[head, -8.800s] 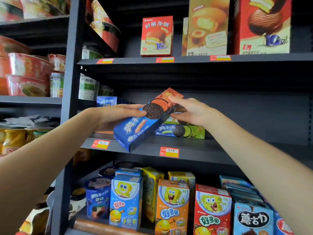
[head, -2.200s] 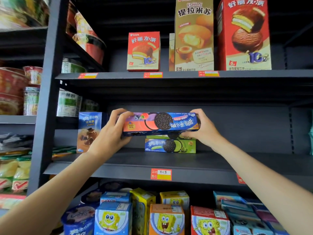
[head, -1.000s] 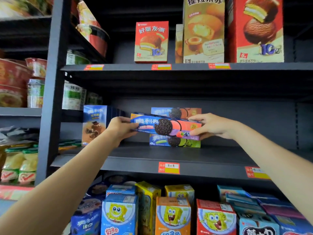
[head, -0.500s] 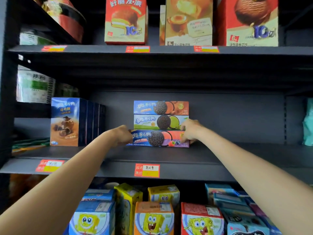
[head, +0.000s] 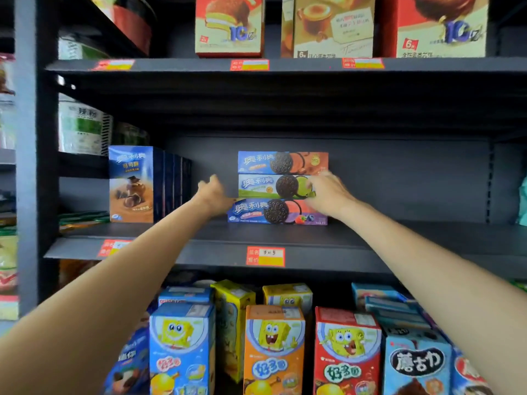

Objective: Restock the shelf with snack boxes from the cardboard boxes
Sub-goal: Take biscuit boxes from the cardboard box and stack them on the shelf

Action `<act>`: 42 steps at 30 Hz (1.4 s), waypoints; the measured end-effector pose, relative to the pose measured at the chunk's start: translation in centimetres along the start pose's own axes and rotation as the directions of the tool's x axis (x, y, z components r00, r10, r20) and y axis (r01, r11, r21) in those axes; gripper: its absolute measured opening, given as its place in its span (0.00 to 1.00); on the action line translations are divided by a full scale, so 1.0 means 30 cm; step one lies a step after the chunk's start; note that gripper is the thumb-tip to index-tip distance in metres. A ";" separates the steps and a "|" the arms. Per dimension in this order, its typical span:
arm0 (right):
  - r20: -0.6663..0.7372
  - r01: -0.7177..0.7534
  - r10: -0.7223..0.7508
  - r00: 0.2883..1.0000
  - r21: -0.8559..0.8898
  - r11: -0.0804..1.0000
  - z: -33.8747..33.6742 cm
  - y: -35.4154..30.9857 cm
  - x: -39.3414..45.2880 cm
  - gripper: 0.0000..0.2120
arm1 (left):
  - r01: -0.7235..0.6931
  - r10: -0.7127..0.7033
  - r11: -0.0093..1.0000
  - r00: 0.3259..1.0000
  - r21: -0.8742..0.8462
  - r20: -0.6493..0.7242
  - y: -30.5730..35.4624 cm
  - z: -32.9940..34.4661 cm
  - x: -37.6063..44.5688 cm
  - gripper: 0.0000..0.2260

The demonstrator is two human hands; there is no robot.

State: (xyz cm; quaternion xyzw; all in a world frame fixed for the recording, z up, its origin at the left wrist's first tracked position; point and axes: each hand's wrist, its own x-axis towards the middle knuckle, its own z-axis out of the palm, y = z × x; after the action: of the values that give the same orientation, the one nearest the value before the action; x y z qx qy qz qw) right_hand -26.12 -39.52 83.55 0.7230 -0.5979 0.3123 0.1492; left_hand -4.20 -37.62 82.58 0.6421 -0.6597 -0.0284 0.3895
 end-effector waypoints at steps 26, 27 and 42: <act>0.890 -0.051 -0.260 0.375 0.299 0.953 1.561 -0.526 -2.255 0.09 | 0.455 -0.487 0.873 0.820 0.174 0.301 -1.593 0.812 -2.005 0.22; 0.938 -0.158 -0.181 0.296 0.235 0.959 1.660 -0.500 -2.364 0.10 | 0.468 -0.521 0.853 0.781 0.230 0.343 -1.650 0.902 -2.098 0.21; 0.916 -0.038 0.038 0.400 -0.025 0.999 2.670 -0.512 -2.890 0.24 | 0.532 -0.552 0.816 0.601 0.226 0.578 -2.099 1.623 -2.552 0.15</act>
State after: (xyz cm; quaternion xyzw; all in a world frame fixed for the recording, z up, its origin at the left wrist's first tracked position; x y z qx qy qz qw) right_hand 2.66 -16.12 -29.56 0.7622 -0.5983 -0.1308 -0.2095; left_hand 11.17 -4.54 -21.67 0.7708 -0.5241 -0.3439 0.1136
